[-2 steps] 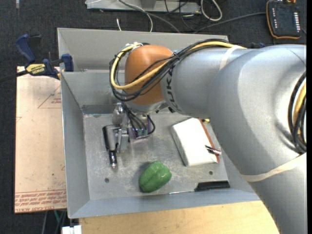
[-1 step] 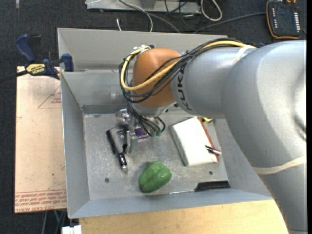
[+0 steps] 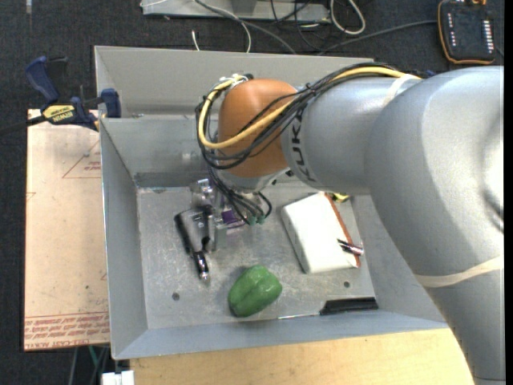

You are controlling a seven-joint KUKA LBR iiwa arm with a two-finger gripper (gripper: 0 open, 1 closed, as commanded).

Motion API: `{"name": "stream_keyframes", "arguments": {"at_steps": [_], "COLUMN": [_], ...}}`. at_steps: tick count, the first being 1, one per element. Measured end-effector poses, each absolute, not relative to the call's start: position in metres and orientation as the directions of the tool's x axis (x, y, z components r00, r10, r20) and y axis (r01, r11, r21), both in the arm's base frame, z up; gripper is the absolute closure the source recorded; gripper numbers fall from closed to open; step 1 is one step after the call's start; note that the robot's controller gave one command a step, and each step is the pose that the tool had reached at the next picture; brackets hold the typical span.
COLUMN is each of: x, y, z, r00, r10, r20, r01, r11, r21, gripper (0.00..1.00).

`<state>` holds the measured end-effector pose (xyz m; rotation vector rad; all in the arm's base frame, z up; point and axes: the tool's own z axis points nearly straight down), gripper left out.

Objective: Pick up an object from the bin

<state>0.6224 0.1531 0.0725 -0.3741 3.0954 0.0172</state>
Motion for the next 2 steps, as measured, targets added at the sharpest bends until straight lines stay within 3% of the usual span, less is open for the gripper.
{"name": "stream_keyframes", "arguments": {"at_steps": [1,2], "x": [0.621,0.619], "y": [0.153,0.152], "z": [0.079,0.112], "r00": [-0.971,-0.971], "r10": [-0.238,-0.238], "r20": [-0.022,-0.013], "r01": [-0.238,-0.238], "r11": [0.971,0.971], "r21": [0.008,0.008], "gripper": [1.00,1.00]}}
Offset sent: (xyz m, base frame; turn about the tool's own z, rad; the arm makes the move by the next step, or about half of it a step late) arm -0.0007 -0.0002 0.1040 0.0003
